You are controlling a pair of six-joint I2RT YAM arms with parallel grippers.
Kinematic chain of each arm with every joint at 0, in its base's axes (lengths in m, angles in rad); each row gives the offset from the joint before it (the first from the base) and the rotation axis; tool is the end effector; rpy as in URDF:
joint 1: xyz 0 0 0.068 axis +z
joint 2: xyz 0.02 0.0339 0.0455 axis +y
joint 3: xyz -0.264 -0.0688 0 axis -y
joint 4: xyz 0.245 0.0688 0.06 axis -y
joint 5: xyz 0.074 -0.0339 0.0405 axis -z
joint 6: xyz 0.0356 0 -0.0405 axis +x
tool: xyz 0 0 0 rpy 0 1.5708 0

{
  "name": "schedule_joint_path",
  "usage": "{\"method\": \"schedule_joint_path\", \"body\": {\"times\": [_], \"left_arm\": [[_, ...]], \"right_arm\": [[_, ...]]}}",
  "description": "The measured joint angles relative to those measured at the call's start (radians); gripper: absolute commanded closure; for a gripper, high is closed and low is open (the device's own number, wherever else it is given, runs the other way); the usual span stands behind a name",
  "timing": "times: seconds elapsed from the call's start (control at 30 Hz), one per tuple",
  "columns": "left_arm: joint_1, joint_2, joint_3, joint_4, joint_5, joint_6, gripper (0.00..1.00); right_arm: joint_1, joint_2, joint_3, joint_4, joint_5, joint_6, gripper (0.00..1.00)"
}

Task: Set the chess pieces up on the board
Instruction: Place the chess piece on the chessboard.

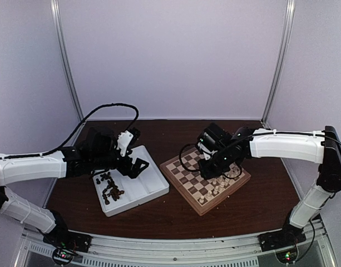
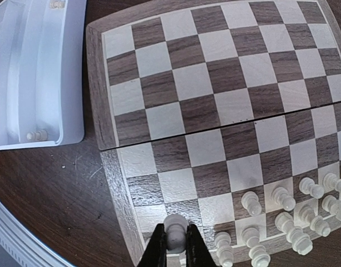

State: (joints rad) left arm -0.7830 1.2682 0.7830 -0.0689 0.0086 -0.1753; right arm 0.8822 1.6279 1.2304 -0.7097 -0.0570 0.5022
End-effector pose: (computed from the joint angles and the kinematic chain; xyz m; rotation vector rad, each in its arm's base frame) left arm 0.1977 -0.1972 0.2466 0.6570 2.0780 -0.5681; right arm 0.2102 0.2585 0.2396 -0.5436 2.7273 0.4800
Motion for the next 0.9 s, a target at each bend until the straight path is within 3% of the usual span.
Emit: {"method": "schedule_joint_path", "body": {"times": [0.9], "left_arm": [[0.0, 0.0, -0.004, 0.0, -0.051, -0.018, 0.02]], "right_arm": [[0.0, 0.132, 0.009, -0.088, 0.096, -0.066, 0.95]]}}
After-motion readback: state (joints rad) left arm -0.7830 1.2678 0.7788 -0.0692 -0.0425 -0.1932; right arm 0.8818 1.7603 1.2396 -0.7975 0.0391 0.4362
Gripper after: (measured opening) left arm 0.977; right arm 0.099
